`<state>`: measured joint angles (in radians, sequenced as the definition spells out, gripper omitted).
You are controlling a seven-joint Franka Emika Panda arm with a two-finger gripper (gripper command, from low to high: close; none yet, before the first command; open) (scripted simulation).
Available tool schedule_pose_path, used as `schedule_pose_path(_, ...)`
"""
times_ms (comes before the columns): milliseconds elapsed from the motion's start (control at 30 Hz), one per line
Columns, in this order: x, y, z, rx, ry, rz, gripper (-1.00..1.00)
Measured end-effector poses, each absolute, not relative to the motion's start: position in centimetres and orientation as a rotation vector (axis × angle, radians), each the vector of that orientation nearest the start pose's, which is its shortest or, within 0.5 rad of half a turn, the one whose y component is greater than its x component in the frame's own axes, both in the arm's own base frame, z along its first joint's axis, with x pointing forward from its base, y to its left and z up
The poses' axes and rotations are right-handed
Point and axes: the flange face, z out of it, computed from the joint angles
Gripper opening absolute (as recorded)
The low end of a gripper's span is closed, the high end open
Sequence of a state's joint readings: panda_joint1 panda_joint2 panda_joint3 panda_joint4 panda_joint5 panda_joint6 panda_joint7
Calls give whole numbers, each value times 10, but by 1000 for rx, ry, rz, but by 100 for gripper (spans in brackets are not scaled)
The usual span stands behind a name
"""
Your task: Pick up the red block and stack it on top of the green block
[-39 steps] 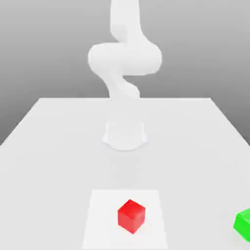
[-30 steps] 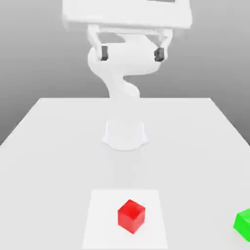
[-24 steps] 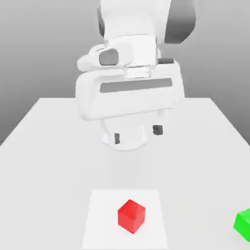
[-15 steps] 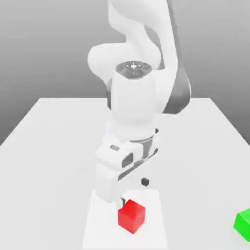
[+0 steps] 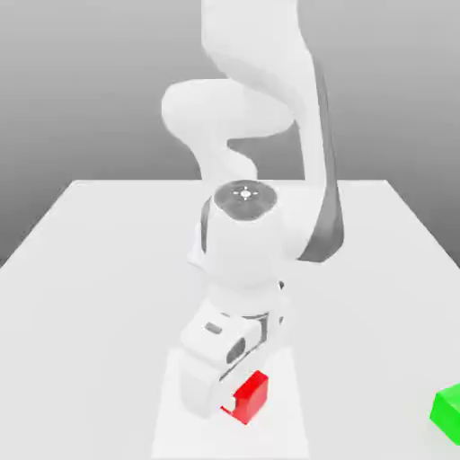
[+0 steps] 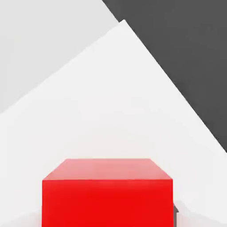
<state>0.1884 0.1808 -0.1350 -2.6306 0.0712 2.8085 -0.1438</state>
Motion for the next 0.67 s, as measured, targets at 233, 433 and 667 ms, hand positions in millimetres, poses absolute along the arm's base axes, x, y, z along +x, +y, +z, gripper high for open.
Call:
schedule_pose_path(233,457,137,225,-3117,-446,2,-100)
schedule_pose_path(433,446,285,235,-3064,-702,2,-100)
schedule_pose_path(667,440,313,187,-3051,-749,2,100)
